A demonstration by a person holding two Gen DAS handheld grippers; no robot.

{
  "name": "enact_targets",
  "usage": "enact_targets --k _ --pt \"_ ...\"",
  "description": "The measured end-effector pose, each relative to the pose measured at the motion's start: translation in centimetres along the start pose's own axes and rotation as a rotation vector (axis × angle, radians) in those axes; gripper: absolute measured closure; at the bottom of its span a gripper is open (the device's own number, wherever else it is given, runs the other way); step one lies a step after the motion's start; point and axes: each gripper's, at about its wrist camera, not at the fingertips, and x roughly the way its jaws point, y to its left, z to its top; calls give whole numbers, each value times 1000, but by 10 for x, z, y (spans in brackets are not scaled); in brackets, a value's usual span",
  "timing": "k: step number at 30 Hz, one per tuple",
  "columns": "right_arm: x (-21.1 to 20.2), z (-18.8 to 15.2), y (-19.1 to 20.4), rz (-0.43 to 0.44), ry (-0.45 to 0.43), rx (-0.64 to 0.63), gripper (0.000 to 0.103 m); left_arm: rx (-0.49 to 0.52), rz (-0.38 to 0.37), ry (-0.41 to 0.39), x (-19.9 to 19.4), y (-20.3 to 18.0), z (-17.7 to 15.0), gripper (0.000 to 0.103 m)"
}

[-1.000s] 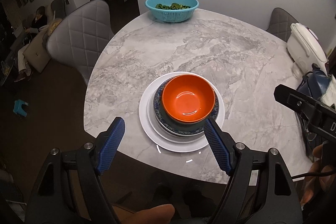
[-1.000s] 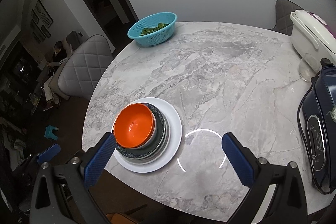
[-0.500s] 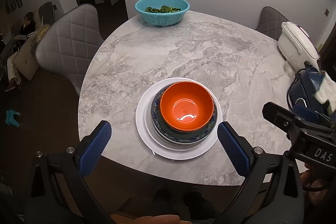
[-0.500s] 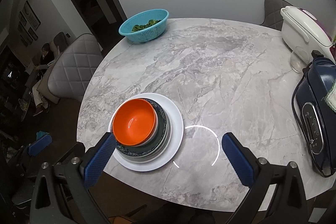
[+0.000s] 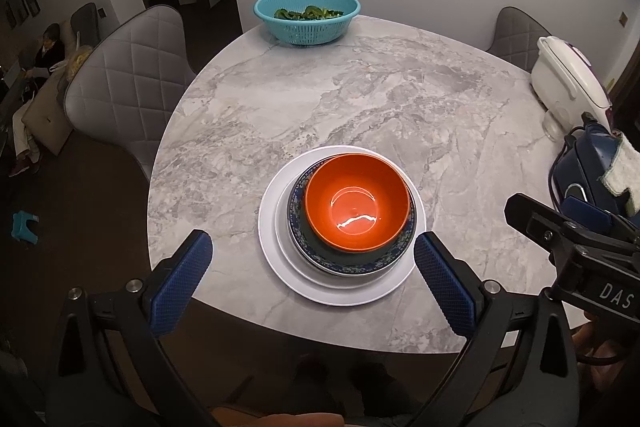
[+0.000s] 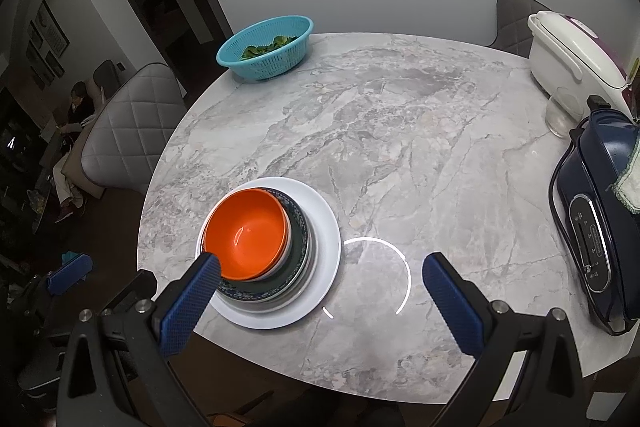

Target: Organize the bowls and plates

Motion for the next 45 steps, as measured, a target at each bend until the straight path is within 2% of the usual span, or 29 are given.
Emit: enact_targets --k 45 --pt "5 5 -8 -50 4 -50 0 -45 46 24 12 6 7 1"
